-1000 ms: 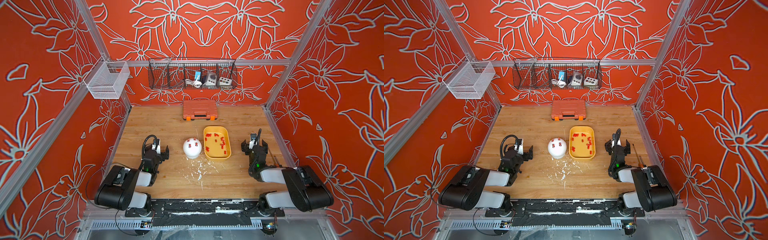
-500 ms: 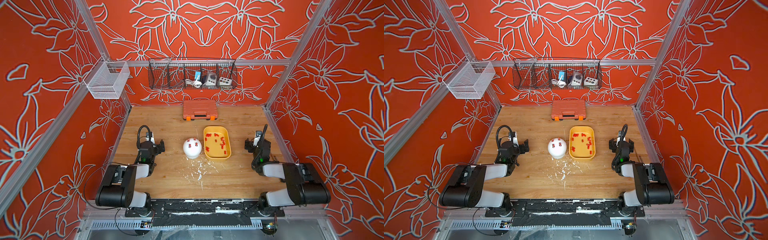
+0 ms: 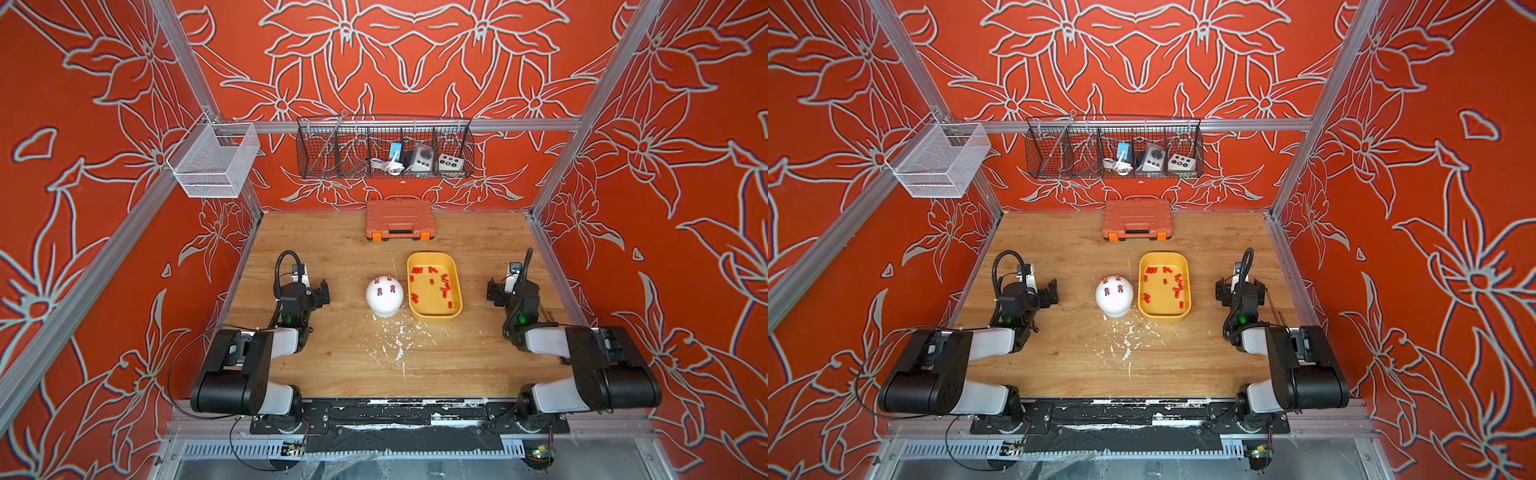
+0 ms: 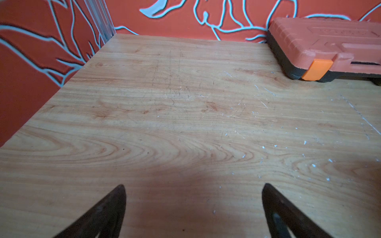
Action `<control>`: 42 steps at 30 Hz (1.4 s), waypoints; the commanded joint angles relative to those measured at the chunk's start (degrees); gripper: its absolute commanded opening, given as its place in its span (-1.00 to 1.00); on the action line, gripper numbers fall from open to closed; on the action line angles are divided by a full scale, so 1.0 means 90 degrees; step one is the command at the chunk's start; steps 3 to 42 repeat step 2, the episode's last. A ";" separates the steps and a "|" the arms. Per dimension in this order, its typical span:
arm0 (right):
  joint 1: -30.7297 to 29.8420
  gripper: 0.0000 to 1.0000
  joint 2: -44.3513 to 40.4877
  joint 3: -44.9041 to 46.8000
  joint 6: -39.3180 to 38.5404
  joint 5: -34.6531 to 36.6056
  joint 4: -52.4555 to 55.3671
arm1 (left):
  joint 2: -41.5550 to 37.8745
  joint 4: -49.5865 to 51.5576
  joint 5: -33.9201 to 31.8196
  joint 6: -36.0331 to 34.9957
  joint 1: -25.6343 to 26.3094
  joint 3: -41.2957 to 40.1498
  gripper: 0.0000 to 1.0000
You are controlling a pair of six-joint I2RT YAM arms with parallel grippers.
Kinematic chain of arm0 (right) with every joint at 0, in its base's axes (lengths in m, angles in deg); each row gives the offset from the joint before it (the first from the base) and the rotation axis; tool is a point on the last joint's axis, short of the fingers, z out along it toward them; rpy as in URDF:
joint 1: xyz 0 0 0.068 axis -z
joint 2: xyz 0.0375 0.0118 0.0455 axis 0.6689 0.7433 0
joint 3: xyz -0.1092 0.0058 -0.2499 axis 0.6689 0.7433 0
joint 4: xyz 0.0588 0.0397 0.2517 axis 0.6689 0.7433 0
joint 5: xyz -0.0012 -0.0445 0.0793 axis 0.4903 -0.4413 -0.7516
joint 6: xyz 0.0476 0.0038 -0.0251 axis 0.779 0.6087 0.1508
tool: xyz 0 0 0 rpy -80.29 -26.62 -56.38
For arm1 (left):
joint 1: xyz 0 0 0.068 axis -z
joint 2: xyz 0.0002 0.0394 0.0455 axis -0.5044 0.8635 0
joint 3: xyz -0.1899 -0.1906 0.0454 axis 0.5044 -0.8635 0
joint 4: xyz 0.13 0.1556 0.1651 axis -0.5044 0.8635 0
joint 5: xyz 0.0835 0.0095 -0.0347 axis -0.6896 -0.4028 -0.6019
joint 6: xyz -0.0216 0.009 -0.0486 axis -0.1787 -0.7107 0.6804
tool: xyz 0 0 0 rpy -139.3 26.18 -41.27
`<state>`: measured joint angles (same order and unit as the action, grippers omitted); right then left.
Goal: Cover the protruding screws with screw protection sleeves
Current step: Reset both arms
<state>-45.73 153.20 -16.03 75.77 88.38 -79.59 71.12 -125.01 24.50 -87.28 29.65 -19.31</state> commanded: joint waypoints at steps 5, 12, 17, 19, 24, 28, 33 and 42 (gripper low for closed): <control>0.0014 0.97 -0.0038 -0.0032 0.0055 -0.0055 -0.0071 | -0.0020 0.0056 0.0083 0.0072 0.0010 0.0022 1.00; 0.0014 0.97 -0.0038 -0.0032 0.0055 -0.0055 -0.0071 | -0.0020 0.0056 0.0083 0.0072 0.0010 0.0022 1.00; 0.0014 0.97 -0.0038 -0.0032 0.0055 -0.0055 -0.0071 | -0.0020 0.0056 0.0083 0.0072 0.0010 0.0022 1.00; 0.0014 0.97 -0.0038 -0.0032 0.0055 -0.0055 -0.0071 | -0.0020 0.0056 0.0083 0.0072 0.0010 0.0022 1.00; 0.0014 0.97 -0.0038 -0.0032 0.0055 -0.0055 -0.0071 | -0.0020 0.0056 0.0083 0.0072 0.0010 0.0022 1.00; 0.0014 0.97 -0.0038 -0.0032 0.0055 -0.0055 -0.0071 | -0.0020 0.0056 0.0083 0.0072 0.0010 0.0022 1.00; 0.0014 0.97 -0.0038 -0.0032 0.0055 -0.0055 -0.0071 | -0.0020 0.0056 0.0083 0.0072 0.0010 0.0022 1.00; 0.0014 0.97 -0.0038 -0.0032 0.0055 -0.0055 -0.0071 | -0.0020 0.0056 0.0083 0.0072 0.0010 0.0022 1.00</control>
